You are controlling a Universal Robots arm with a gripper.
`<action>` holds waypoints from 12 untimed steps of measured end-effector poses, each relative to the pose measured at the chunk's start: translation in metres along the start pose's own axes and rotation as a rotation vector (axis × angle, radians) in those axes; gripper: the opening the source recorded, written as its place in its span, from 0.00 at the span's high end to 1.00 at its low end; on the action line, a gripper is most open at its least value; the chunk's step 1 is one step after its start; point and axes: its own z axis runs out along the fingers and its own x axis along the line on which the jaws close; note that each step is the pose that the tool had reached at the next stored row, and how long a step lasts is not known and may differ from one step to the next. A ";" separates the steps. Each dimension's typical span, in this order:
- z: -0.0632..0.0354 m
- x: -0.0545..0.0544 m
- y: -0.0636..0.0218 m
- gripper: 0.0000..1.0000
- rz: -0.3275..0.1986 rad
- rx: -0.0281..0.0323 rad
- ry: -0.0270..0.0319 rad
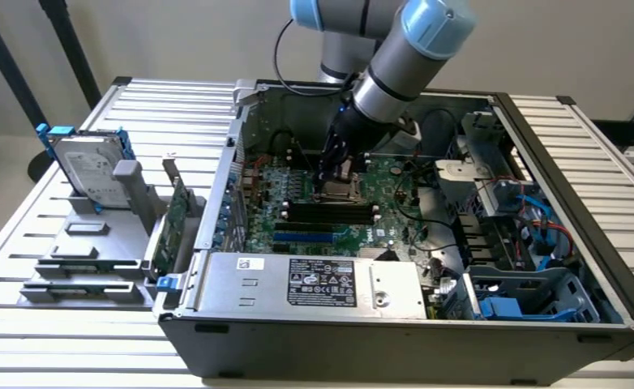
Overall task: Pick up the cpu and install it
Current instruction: 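Close the cpu cover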
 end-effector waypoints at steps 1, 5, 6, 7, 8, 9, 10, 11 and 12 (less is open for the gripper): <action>0.0003 0.000 -0.0002 0.89 0.000 -0.0001 0.0022; 0.0023 0.000 -0.0015 0.89 0.002 -0.0004 0.0100; 0.0029 0.000 -0.0015 0.89 0.002 -0.0005 0.0114; 0.0034 0.000 -0.0013 0.89 0.003 -0.0005 0.0132; 0.0040 0.000 -0.0011 0.89 0.003 -0.0006 0.0149; 0.0046 0.000 -0.0008 0.89 0.004 -0.0007 0.0167; 0.0052 0.000 -0.0006 0.89 0.005 -0.0008 0.0181; 0.0058 0.000 -0.0004 0.89 0.005 -0.0009 0.0195; 0.0063 -0.001 -0.0002 0.89 0.006 -0.0009 0.0208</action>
